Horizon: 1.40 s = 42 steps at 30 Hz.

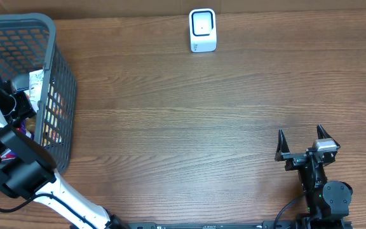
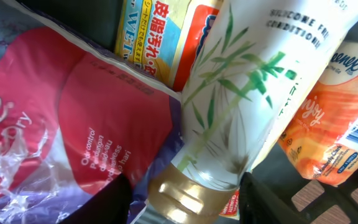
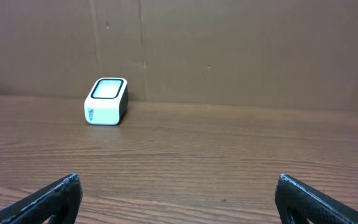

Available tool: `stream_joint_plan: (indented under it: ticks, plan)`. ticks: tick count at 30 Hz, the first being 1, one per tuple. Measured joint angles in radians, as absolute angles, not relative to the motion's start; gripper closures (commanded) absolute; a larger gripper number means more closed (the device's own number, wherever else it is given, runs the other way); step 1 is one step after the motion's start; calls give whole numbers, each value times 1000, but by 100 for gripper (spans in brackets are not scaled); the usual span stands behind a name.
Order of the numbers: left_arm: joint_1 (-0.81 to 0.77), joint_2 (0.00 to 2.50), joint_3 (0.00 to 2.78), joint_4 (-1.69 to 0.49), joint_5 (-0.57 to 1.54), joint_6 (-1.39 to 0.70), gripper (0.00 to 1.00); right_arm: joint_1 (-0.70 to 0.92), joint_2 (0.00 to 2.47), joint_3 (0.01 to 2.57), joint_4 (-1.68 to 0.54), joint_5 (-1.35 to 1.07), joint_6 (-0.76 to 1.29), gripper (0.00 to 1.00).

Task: Scan the item barcode
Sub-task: 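Reach the left gripper into the grey basket toward the white tube, then grasp the white-green shampoo tube with the left gripper and lift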

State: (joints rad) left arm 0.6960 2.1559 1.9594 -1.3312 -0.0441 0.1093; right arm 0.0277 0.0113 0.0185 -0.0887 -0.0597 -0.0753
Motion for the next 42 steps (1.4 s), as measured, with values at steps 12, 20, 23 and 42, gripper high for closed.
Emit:
stream_joint_plan:
  ticks: [12, 20, 23, 42]
  plan:
    - [675, 2156, 2043, -1172, 117, 119, 23, 28, 11, 19, -89, -60, -75, 0]
    - [613, 2156, 1951, -1118, 111, 138, 32, 28, 11, 19, -89, -60, -75, 0]
    - [617, 2156, 1940, -1125, 46, 138, 39, 28, 11, 19, -89, -60, -75, 0]
    - [623, 2149, 1848, -1091, 1, 134, 96, 28, 11, 19, -89, -60, -75, 0]
